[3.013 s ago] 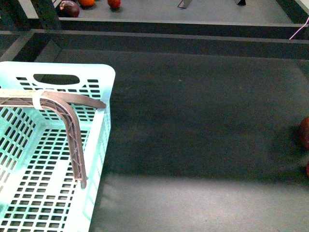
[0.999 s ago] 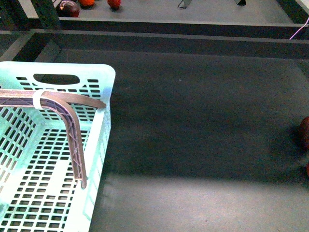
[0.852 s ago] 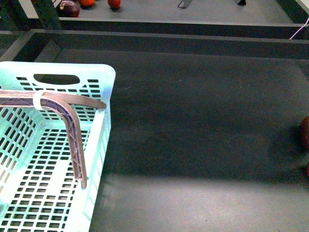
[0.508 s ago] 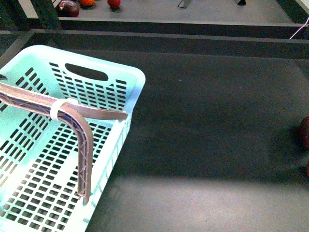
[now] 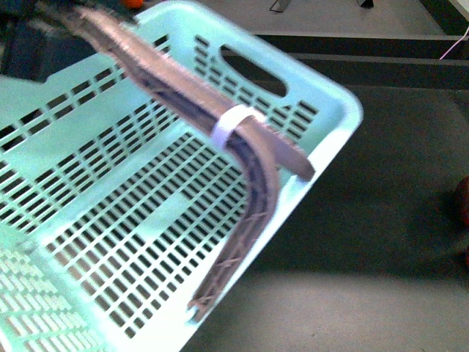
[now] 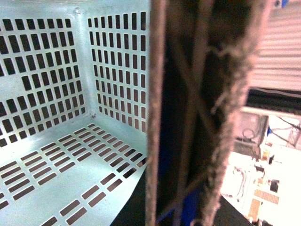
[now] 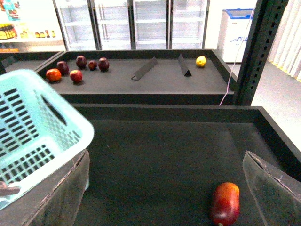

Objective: Pick apple with right arm and hold basket with left

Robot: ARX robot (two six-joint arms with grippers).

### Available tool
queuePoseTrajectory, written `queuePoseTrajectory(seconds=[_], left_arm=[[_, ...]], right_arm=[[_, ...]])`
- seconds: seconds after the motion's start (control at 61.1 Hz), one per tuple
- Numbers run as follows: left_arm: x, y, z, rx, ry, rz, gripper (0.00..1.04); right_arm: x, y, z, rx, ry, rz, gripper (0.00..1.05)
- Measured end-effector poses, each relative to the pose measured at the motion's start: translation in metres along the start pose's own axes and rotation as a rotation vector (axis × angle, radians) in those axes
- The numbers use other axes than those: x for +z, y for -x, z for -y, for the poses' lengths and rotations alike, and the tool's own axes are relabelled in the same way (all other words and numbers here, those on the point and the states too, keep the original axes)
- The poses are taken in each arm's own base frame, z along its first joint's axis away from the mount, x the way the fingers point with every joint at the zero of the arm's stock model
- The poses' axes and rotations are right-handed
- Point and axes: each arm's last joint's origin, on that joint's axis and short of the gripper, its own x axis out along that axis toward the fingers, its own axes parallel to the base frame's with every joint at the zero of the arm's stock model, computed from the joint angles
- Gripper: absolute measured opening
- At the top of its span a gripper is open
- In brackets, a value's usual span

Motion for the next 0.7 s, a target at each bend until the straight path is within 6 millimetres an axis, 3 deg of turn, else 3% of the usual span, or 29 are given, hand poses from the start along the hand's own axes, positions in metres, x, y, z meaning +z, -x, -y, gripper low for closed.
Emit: queuePoseTrajectory(seconds=[0.147, 0.344, 0.704], left_arm=[[-0.024, -0.002, 0.032, -0.069, -0.07, -0.065, 0.07], [-0.055, -0.002, 0.054, -0.125, -0.154, -0.157, 0.07], [-0.061, -0.004, 0.054, -0.111, -0.175, -0.167, 0.07]], right_arm=[[0.0, 0.0, 0.0, 0.0, 0.0, 0.0, 0.96], [0.0, 0.0, 0.0, 0.0, 0.0, 0.0, 0.96], [0.0, 0.0, 0.0, 0.0, 0.0, 0.0, 0.96]])
